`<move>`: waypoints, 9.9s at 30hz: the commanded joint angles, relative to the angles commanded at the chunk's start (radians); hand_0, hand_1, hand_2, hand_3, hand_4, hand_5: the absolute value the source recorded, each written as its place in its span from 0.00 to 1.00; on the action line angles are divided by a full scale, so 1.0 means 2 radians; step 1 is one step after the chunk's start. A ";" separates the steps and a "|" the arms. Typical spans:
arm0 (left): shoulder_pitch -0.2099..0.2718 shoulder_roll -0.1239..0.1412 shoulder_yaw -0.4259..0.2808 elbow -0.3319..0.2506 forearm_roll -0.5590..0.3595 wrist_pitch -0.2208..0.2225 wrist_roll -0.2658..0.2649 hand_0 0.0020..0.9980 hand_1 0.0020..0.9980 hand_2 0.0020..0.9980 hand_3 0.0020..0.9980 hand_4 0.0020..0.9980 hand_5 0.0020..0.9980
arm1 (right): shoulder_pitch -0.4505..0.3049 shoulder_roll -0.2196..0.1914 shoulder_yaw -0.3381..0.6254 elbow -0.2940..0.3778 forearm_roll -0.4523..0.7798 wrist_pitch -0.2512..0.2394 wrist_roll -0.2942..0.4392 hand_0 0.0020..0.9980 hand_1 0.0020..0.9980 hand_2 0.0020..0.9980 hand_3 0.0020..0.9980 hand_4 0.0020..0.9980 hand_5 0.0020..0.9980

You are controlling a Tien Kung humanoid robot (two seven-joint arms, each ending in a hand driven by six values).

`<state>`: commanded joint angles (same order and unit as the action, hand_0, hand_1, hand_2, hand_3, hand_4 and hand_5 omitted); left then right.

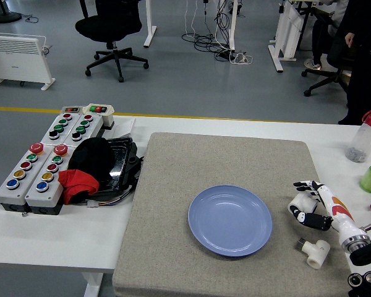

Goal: Pick pipe place plate twice

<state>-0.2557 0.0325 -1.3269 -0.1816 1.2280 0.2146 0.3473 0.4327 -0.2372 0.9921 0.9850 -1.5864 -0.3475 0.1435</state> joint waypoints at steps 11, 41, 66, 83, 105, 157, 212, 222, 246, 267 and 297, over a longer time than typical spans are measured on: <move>0.000 0.000 0.000 0.000 0.000 0.000 0.000 0.72 0.74 0.72 0.65 0.40 1.00 | 0.007 -0.007 -0.042 0.101 -0.039 0.018 -0.032 0.40 0.54 0.59 0.71 0.67 0.24; 0.006 0.000 -0.005 -0.001 0.010 -0.002 0.003 0.72 0.74 0.71 0.65 0.40 1.00 | 0.045 -0.008 -0.141 0.177 -0.062 0.088 -0.105 1.00 0.92 1.00 0.93 0.69 0.26; -0.002 0.003 -0.003 0.001 0.006 0.000 -0.001 0.72 0.74 0.71 0.65 0.40 1.00 | -0.155 -0.076 0.086 0.248 -0.063 0.121 -0.071 1.00 0.91 1.00 0.93 0.76 0.36; -0.004 0.003 -0.003 0.001 0.008 -0.002 -0.001 0.72 0.74 0.71 0.65 0.40 1.00 | -0.209 -0.063 0.097 0.243 -0.071 0.108 -0.062 1.00 0.90 1.00 0.92 0.78 0.39; -0.003 0.002 -0.005 0.000 0.014 -0.004 0.000 0.72 0.74 0.71 0.65 0.40 1.00 | -0.209 -0.053 0.086 0.214 -0.068 0.082 -0.063 0.59 0.67 0.86 0.83 0.71 0.31; -0.006 0.003 -0.005 0.001 0.014 -0.007 -0.001 0.72 0.74 0.71 0.65 0.40 1.00 | -0.171 -0.047 0.073 0.247 -0.051 0.044 -0.051 0.33 0.46 0.71 0.72 0.58 0.19; 0.001 0.000 -0.008 0.000 0.021 -0.009 0.002 0.72 0.74 0.71 0.65 0.40 1.00 | -0.034 0.004 -0.050 0.171 -0.026 0.068 -0.031 1.00 0.93 1.00 0.97 0.79 0.33; -0.003 0.001 -0.003 0.001 0.014 -0.009 -0.001 0.72 0.74 0.71 0.65 0.40 1.00 | -0.042 0.006 -0.023 0.174 0.019 0.020 -0.013 0.98 0.92 1.00 0.94 0.76 0.35; -0.007 0.002 -0.004 0.001 0.016 -0.009 0.000 0.72 0.75 0.71 0.65 0.40 1.00 | -0.103 0.022 0.163 0.165 0.499 0.067 0.014 0.80 0.76 0.84 0.79 0.57 0.50; -0.008 0.002 -0.004 0.001 0.018 -0.010 -0.001 0.72 0.74 0.71 0.65 0.40 1.00 | -0.110 0.024 0.182 0.162 0.614 0.082 0.000 0.80 0.76 0.83 0.77 0.56 0.57; 0.000 0.001 -0.010 0.000 0.032 -0.012 0.002 0.72 0.74 0.71 0.65 0.40 1.00 | -0.119 0.024 0.179 0.160 0.606 0.096 -0.009 0.80 0.75 0.82 0.76 0.56 0.57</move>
<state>-0.2565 0.0346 -1.3471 -0.1811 1.2912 0.1901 0.3514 0.1942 -0.1894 1.3499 1.3049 -0.3749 -0.1548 0.1261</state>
